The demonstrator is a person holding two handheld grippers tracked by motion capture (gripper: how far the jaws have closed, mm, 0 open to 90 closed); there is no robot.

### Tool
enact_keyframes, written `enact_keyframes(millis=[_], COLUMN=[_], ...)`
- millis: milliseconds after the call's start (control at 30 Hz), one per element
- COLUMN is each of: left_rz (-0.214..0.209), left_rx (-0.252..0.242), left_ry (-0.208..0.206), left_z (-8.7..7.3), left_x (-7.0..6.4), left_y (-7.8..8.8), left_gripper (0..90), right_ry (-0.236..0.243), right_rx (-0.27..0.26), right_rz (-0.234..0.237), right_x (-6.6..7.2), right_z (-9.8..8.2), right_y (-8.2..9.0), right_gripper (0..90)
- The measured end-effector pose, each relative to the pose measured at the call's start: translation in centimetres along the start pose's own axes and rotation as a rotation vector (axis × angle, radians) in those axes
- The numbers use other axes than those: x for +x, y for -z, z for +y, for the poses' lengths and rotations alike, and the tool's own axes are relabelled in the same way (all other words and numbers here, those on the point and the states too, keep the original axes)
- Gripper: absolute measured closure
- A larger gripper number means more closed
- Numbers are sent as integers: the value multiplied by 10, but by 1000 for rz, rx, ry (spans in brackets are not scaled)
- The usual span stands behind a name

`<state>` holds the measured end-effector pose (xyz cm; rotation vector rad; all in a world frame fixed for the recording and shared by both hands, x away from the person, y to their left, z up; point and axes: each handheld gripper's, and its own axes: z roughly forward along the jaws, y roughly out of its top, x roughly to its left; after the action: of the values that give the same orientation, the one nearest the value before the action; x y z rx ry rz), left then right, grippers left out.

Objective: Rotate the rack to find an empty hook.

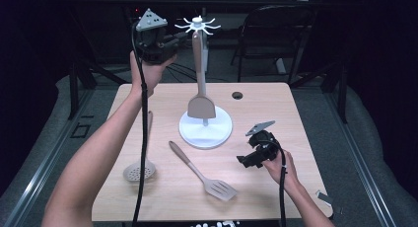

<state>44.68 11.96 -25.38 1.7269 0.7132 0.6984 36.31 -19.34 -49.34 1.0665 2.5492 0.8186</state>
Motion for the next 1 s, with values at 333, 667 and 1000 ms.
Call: enact_keyframes(millis=[333,667,1000], left_rz=[18,18,33], left_rx=[2,15,95], left_ry=[12,19,76], left_z=[-1,-4,-23], left_x=[6,10,15], left_y=[-2,-1,16], left_gripper=[896,830,482], right_ry=[5,4,2], right_rx=[9,10,-9], right_rz=[-8,-4,7], right_x=[0,0,2], right_z=[0,0,0], right_y=[0,0,1], right_gripper=[73,73,78])
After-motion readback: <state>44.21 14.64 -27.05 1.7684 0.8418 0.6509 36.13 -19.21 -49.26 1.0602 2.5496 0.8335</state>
